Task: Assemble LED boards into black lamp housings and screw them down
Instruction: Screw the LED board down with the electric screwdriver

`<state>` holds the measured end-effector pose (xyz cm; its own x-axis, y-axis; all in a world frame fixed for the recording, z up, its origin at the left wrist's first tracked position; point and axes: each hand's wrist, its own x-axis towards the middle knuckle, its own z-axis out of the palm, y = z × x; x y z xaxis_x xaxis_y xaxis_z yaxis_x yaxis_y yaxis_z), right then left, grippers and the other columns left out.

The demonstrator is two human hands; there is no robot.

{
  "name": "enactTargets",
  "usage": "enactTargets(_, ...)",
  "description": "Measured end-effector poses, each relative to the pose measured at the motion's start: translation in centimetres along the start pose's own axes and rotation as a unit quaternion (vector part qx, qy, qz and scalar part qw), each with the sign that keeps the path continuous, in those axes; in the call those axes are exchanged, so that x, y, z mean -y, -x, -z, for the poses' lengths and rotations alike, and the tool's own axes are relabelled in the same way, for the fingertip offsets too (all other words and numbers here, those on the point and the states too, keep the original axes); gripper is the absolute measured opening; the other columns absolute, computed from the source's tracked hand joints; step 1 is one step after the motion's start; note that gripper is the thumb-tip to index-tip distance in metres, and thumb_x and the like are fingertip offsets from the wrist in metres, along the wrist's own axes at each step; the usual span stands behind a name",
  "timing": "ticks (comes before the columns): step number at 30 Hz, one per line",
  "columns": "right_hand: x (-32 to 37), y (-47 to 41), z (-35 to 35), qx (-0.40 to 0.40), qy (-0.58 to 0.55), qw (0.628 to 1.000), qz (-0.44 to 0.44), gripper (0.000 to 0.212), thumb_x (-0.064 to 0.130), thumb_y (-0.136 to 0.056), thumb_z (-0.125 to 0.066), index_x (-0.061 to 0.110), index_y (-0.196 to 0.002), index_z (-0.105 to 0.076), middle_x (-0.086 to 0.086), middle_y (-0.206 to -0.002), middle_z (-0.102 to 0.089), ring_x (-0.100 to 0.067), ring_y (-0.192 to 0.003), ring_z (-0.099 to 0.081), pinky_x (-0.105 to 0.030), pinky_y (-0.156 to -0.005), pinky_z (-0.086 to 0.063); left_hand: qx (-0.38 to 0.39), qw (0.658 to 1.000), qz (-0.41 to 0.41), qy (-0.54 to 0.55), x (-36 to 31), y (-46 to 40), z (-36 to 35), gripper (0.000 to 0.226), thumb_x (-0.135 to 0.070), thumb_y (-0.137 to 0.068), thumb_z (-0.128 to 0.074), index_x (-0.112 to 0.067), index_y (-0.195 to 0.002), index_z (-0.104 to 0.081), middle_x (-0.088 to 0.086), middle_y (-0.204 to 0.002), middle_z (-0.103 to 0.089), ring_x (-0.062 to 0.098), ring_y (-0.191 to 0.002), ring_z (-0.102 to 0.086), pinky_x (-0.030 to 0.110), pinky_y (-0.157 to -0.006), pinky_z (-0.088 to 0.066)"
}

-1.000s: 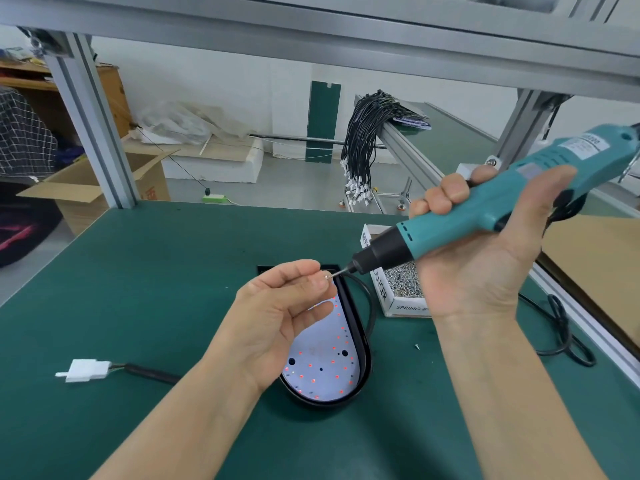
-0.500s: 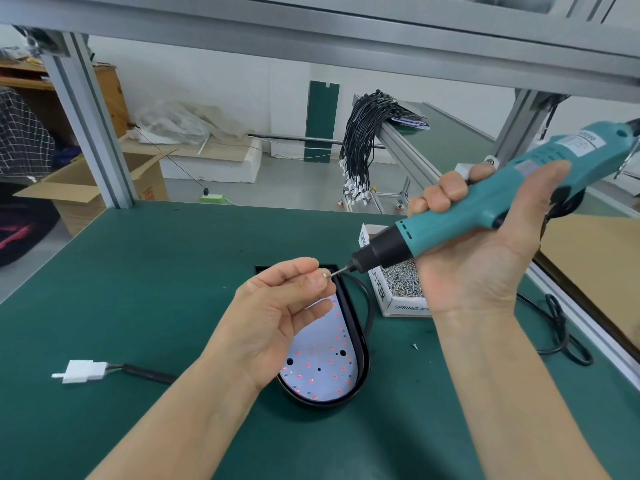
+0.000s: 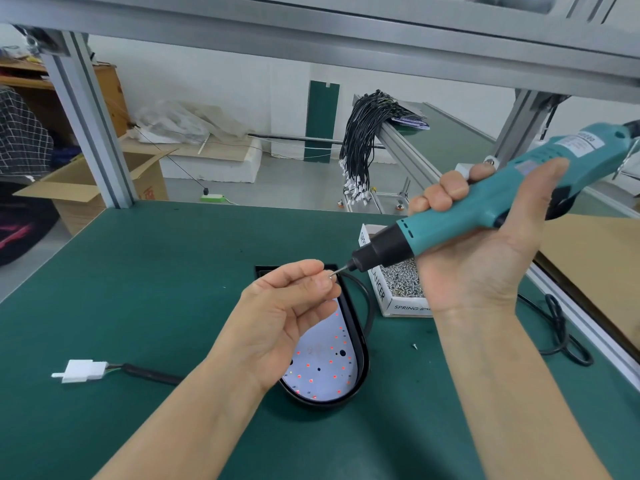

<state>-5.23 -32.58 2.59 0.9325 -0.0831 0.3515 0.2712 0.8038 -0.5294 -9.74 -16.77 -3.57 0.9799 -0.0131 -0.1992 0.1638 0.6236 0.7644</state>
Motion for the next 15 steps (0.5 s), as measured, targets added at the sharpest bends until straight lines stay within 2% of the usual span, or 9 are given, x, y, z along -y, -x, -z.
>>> enactTargets(12, -0.21, -0.27, 0.55, 0.016, 0.011, 1.0, 0.007, 0.044, 0.06, -0.092, -0.036, 0.018, -0.08, -0.047, 0.002, -0.065, -0.046, -0.014, -0.056, -0.044, -0.028, -0.064, -0.041, -0.012, 1.0, -0.007, -0.002, 0.43, 0.17, 0.17, 0.017, -0.004, -0.051, -0.074, -0.013, -0.065, -0.077, 0.007, -0.073, -0.072, 0.018, -0.064, -0.071, 0.024, -0.059, -0.057)
enactTargets(15, -0.42, 0.08, 0.45, 0.024, 0.019, 0.999, 0.022, 0.042, 0.06, -0.085, -0.047, 0.018, -0.08, -0.047, 0.003, -0.063, -0.047, -0.013, -0.055, -0.044, -0.027, -0.063, -0.04, -0.038, 0.999, -0.033, -0.011, 0.54, 0.22, 0.03, 0.016, -0.002, -0.052, -0.073, -0.009, -0.066, -0.076, 0.01, -0.072, -0.072, 0.02, -0.062, -0.07, 0.024, -0.059, -0.058)
